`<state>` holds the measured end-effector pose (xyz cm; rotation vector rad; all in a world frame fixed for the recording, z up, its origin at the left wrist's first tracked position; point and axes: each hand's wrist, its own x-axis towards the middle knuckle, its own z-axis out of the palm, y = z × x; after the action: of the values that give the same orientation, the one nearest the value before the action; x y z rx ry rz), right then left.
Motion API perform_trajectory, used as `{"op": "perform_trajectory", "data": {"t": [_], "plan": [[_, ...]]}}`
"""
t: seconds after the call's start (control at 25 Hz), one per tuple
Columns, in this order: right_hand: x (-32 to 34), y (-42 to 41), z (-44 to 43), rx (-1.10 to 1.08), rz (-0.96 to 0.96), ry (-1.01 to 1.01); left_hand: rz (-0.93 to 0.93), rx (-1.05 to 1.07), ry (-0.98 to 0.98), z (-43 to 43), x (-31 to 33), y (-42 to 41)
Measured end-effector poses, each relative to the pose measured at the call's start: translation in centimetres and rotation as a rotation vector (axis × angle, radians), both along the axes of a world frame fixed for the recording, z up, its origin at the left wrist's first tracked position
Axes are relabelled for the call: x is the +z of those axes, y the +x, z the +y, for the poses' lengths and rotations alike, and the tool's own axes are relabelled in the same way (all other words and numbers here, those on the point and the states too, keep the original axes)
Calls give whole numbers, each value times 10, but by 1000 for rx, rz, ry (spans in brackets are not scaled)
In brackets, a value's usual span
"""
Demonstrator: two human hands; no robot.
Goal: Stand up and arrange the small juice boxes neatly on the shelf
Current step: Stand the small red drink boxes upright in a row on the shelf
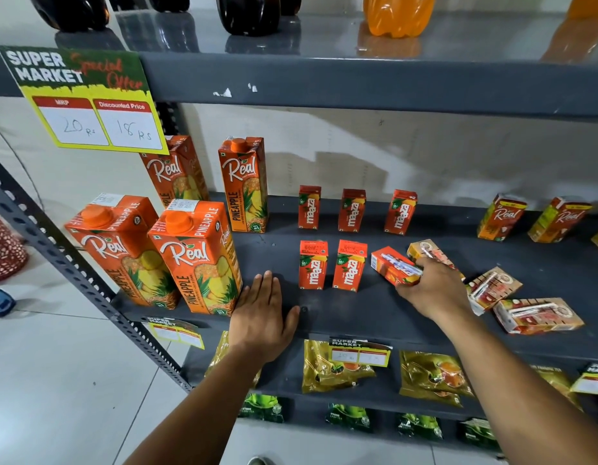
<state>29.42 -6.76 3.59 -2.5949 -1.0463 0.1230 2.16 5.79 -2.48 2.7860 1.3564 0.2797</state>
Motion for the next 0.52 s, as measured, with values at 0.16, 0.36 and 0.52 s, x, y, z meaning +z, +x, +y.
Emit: {"op": "perform_trajectory", "data": {"t": [0.16, 0.36, 0.52], "plan": [[10, 7, -5, 148, -160, 22, -6, -1, 1, 0, 1, 0], [50, 24, -2, 578, -514, -40, 19, 1, -2, 0, 0, 1], [63, 35, -8, 884, -576, -213, 25, 9, 1, 1, 0, 1]]}}
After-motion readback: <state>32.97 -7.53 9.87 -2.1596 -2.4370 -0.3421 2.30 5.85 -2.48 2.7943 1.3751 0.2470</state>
